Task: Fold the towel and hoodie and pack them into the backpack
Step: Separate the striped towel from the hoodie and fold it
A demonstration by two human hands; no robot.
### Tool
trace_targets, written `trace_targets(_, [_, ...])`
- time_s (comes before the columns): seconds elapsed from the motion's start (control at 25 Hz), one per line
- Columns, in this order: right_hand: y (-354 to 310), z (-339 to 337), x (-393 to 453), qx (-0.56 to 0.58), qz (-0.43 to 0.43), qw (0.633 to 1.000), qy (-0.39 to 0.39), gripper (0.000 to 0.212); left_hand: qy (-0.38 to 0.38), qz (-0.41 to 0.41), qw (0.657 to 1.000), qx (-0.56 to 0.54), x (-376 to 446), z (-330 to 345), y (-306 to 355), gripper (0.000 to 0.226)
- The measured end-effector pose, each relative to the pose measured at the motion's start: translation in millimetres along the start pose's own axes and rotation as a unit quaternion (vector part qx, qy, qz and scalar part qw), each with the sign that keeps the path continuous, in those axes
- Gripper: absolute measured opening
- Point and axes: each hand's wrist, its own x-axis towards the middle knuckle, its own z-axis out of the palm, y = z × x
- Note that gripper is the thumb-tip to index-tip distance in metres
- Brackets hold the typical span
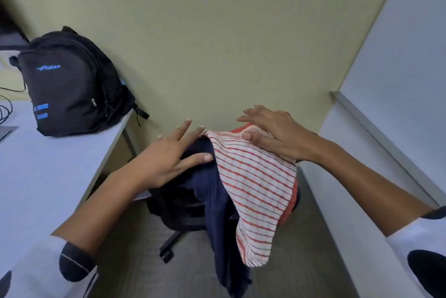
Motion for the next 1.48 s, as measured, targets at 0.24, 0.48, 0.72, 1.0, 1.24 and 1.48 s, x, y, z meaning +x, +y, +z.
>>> trace_targets(0.24, [20,35,-8,0.065,-0.011,0.997,-0.031,0.100,-0.026,0.000,1.000,-0.008,-2,31,-4,0.121])
trace_targets(0.48, [21,41,-7,0.077,-0.002,0.997,-0.017,0.109,-0.013,0.035,0.999,0.002,-6,29,-4,0.126])
trace_targets(0.72, [12,35,-16,0.057,-0.035,0.997,-0.040,0.105,0.079,0.078,0.992,0.066,-12,37,-2,0.100])
trace_targets(1.0, [6,43,-19,0.195,-0.111,0.971,0.078,0.051,0.187,0.106,0.976,0.016,-26,43,12,0.094])
trace_targets(1.24, [-8,40,-14,0.260,-0.132,0.923,0.251,0.022,0.098,-0.005,0.995,0.015,0,49,47,0.130])
trace_targets(1.48, [-2,7,-17,0.275,-0.116,0.926,0.230,0.022,0.121,-0.009,0.991,0.048,-5,49,48,0.116])
